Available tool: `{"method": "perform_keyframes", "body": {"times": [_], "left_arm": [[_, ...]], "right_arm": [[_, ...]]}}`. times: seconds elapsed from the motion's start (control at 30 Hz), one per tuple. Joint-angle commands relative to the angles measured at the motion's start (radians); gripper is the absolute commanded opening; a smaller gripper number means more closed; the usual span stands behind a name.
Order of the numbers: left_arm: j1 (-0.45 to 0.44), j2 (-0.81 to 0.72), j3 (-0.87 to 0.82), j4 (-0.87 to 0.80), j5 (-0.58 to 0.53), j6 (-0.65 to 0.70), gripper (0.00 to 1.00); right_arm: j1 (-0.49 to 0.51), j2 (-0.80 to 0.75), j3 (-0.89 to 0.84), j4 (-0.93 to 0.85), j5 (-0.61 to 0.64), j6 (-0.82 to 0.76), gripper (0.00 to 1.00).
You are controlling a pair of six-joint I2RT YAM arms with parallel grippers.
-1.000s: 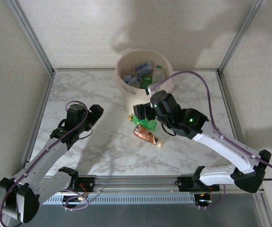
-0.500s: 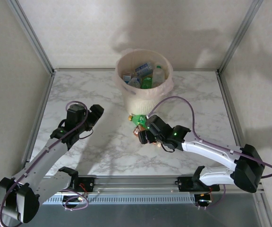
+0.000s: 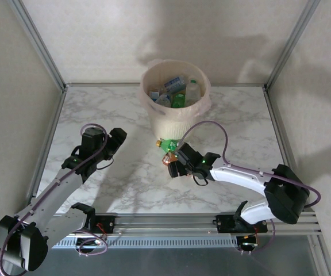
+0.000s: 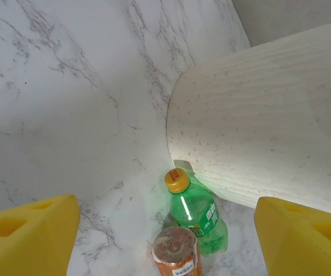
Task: Put the plastic bottles in the bin
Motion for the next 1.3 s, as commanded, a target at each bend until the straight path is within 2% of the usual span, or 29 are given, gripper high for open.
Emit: {"method": "perform_keyframes", "body": {"times": [0.0,0.3,0.47,0.83,1.27], "left_arm": [[0.010,-0.003,-0.013,0.019,0.021,-0.017,0.80],[0.009,-0.009,-0.021,0.016,0.019,-0.014,0.80],[0.009,-0.011,-0.023,0.016,0.020,-0.016,0.80],[0.009,-0.019,-0.029,0.015,0.018,-0.017,0.80],[0.010,-0.025,-0.036,0.016,0.015,-0.021,0.80]], "right_arm": [[-0.007,0.030,-0.012,0.026,-0.011,0.016,0.91],[-0.007,0.074,-0.042,0.063,-0.062,0.007,0.90],[0.002,0.082,-0.045,0.086,-0.108,-0.006,0.87],[0.013,0.129,-0.054,0.100,-0.122,-0.004,0.79],[0.040,0.136,-0.039,0.103,-0.118,-0.007,0.59]]}}
